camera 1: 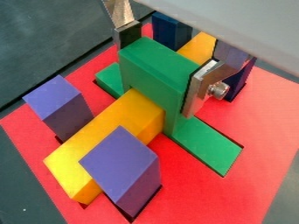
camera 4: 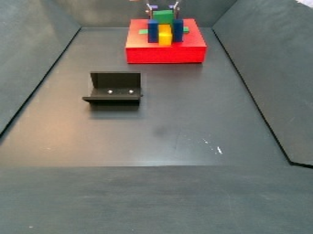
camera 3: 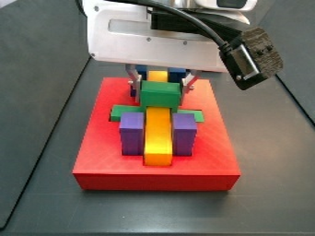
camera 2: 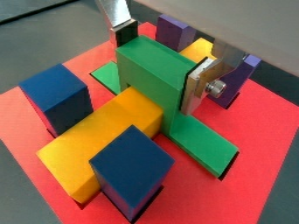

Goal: Pick up the green object. Move up. Move to above the board. Insert the green object.
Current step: Insert the green object.

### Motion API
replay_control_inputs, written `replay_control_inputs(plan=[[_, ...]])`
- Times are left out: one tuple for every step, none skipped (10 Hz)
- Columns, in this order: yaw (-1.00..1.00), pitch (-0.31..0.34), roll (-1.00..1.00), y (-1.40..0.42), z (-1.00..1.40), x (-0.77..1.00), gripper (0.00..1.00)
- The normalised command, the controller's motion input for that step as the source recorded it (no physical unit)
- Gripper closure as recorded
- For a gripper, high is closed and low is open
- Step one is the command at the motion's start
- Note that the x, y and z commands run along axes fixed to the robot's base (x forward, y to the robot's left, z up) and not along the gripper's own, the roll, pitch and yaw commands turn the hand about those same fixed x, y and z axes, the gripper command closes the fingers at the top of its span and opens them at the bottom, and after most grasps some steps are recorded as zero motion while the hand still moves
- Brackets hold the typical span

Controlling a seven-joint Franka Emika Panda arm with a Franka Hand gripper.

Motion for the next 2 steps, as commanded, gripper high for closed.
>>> replay_control_inputs(plan=[[0.0, 0.0, 0.0, 0.0, 0.0, 0.0, 1.0], [0.0, 0.0, 0.01, 0.0, 0.0, 0.0, 1.0]])
